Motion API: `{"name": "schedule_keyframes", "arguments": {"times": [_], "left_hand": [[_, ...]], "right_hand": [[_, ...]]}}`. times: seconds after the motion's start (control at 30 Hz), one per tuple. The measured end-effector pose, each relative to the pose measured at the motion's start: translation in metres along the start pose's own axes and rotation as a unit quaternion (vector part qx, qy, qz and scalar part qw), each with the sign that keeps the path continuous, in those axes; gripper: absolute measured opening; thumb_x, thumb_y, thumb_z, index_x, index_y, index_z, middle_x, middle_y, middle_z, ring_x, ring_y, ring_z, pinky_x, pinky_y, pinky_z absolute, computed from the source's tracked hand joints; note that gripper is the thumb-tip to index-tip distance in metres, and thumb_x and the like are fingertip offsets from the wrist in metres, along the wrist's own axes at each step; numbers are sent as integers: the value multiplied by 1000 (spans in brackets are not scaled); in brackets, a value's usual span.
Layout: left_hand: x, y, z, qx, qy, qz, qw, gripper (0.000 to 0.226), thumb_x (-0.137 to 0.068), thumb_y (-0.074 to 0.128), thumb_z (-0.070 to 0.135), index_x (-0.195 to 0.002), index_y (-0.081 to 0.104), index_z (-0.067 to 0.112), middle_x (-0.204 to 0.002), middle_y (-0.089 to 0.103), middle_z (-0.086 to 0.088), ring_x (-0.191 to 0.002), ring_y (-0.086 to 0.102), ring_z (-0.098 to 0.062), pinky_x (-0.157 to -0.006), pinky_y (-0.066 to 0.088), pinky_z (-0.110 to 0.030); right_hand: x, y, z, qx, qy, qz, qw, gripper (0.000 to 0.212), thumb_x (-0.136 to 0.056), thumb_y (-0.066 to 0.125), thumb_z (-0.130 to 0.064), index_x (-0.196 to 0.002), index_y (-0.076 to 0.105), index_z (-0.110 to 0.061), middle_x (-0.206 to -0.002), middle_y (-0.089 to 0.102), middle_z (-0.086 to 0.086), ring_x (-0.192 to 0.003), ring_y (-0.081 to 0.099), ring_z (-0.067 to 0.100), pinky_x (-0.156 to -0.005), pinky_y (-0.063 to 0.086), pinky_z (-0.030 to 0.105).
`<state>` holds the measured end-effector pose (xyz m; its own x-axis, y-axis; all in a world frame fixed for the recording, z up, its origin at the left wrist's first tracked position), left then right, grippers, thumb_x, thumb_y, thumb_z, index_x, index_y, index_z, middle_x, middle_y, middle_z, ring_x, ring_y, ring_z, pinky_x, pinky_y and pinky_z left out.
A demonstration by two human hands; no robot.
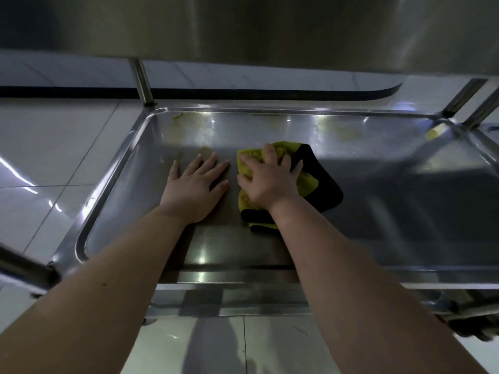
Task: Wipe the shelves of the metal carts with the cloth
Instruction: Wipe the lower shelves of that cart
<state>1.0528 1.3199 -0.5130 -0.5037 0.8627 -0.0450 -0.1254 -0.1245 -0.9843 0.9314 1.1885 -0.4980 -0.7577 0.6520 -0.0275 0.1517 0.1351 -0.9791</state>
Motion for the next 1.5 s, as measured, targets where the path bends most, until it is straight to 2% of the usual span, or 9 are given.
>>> {"name": "schedule_keyframes", "arguments": {"times": [0.17, 0.3, 0.4, 0.63, 0.73, 0.97, 1.13, 1.37, 1.5], "left_hand": [[1, -1, 1, 5, 0, 4, 1000, 57, -94, 16, 64, -149, 11, 51, -161, 5, 17, -149, 0, -8, -119, -3, -50], [-1, 1, 8, 1, -7, -2, 1000, 56, -95, 15, 63, -149, 9, 51, -161, 4, 17, -149, -1, -9, -118, -4, -51], [-4, 1, 11, -4, -4, -1, 1000, 55, -96, 15, 61, -149, 9, 51, -162, 4, 16, -149, -1, -11, -118, -5, -52], [0, -1, 10, 1, -21, 10, 1000, 57, -99, 22, 54, -153, 8, 42, -162, 2, 15, -149, -3, -9, -118, -6, -52], [5, -4, 9, 5, -43, 16, 999, 59, -97, 24, 60, -152, 12, 45, -162, 6, 12, -150, -1, -15, -118, -6, -53], [4, -10, 18, -13, -52, 72, 996, 57, -92, 32, 65, -144, 33, 41, -154, 31, 5, -142, 22, -23, -116, 12, -51], [2, -6, 17, -12, -52, 77, 996, 54, -93, 33, 59, -142, 34, 38, -152, 32, 5, -141, 22, -23, -115, 12, -53], [5, -4, 4, 54, -140, 112, 982, 66, -93, 40, 35, -153, 18, 21, -158, 25, -5, -145, 15, -28, -118, 4, -54], [5, -5, -1, 39, -154, 83, 984, 62, -93, 36, 39, -151, 24, 18, -160, 21, -6, -147, 13, -28, -117, 2, -55]], "right_hand": [[-3, -16, 64, -22, 36, 31, 999, 52, -92, 50, -51, -142, 39, -45, -159, 17, 6, -140, 21, 39, -116, 13, 50], [-9, -40, 152, 7, 155, 31, 987, 52, -94, 44, -53, -144, 36, -43, -159, 18, 10, -142, 20, 40, -116, 15, 53], [-14, -40, 151, -8, 207, 25, 978, 50, -94, 44, -52, -143, 36, -43, -161, 12, 4, -139, 19, 47, -115, 13, 56], [-24, 2, -18, -30, -17, 3, 999, 43, -97, 36, -47, -140, 38, -46, -160, 13, -1, -137, 16, 43, -113, 9, 59], [-30, 2, -6, -49, -35, 11, 998, 43, -97, 38, -47, -141, 39, -48, -158, 17, -3, -140, 19, 38, -114, 13, 53], [-43, -37, 145, -32, 133, 49, 989, 45, -97, 42, -51, -141, 44, -42, -157, 24, 6, -140, 24, 40, -114, 20, 50], [-62, -37, 135, -53, 204, 52, 976, 39, -97, 38, -41, -133, 50, -34, -153, 26, 9, -138, 20, 48, -112, 15, 61], [-93, 3, -44, -32, -55, 0, 998, 39, -99, 33, -45, -134, 50, -42, -154, 31, 2, -135, 30, 39, -109, 22, 52], [-87, 6, -30, -37, -85, 14, 996, 42, -99, 35, -44, -139, 45, -43, -154, 30, -1, -137, 30, 33, -112, 22, 46]]}}
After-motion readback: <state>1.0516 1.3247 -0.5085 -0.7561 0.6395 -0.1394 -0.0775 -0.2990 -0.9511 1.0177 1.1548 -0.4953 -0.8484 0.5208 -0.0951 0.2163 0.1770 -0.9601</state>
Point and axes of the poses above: each hand's wrist, its own x-axis away from the middle knuckle, its own y-axis out of the palm, z = x × y, the point moved 1 cm from there along -x, towards the middle knuckle
